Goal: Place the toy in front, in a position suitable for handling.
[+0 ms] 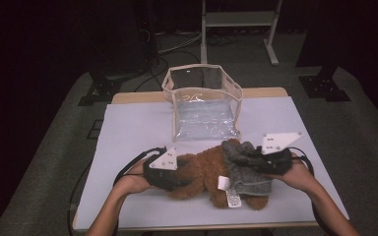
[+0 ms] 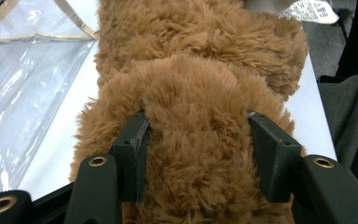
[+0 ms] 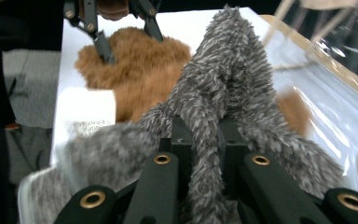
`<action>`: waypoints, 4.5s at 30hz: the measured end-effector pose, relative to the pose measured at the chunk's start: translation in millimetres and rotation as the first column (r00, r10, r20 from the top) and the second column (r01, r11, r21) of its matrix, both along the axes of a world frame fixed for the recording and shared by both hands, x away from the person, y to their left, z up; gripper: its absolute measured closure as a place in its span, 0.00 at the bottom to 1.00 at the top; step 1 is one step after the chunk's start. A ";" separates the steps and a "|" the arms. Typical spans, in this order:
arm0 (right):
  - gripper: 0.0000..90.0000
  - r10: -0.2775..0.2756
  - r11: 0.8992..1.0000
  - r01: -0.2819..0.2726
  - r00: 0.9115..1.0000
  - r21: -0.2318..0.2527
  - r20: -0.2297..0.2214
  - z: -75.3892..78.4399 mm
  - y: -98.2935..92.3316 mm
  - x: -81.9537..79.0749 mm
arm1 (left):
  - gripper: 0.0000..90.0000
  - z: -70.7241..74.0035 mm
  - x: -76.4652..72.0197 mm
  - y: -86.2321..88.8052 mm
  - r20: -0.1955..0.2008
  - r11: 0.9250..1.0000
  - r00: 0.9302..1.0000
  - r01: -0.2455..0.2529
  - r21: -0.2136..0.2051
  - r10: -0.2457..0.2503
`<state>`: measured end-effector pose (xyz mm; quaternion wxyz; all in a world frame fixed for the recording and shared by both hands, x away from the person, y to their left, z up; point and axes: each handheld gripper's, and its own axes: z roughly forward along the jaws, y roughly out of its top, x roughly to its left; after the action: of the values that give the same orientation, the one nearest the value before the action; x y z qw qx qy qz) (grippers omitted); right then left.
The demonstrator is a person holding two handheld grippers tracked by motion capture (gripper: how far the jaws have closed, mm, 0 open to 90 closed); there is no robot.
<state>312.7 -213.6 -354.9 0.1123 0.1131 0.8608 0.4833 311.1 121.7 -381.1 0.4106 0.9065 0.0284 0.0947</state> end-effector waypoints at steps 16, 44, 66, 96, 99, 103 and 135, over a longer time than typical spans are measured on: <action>0.90 -0.017 0.995 0.012 0.999 -0.099 -0.050 -8.4 -6.1 16.7 | 0.50 0.9 10.6 -32.9 0.024 0.997 0.997 0.072 -0.002 -0.072; 0.90 0.068 0.987 -0.068 0.998 -0.146 -0.005 2.3 38.6 12.8 | 0.49 -0.1 10.6 4.5 -0.047 0.999 0.998 -0.040 -0.035 0.039; 0.90 0.006 0.989 -0.013 0.999 -0.148 -0.044 -13.0 23.9 18.2 | 0.44 14.8 34.2 -26.5 0.037 1.000 0.999 -0.008 -0.023 0.009; 0.90 0.080 0.976 -0.080 0.997 -0.201 -0.009 3.4 51.6 7.6 | 0.44 -8.5 13.4 -5.2 -0.049 0.994 0.998 -0.055 -0.099 0.050; 0.90 0.120 0.976 -0.118 0.993 -0.182 -0.001 8.3 69.5 5.7 | 0.45 -9.3 10.1 -10.1 -0.037 0.995 0.999 -0.034 -0.096 0.031; 0.90 0.159 0.975 -0.155 0.987 -0.160 0.008 11.4 93.2 5.1 | 0.45 -10.2 7.1 -10.1 -0.030 0.995 0.999 -0.025 -0.096 0.022; 0.90 0.074 0.975 -0.065 0.997 -0.211 0.035 9.6 45.0 -4.8 | 0.43 -2.2 1.3 -24.3 -0.044 0.998 0.999 0.025 -0.053 -0.027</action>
<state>307.9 -168.6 -345.3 0.1251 0.0602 0.9079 0.3956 312.4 97.4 -383.3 0.4345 0.8976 0.0284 0.0682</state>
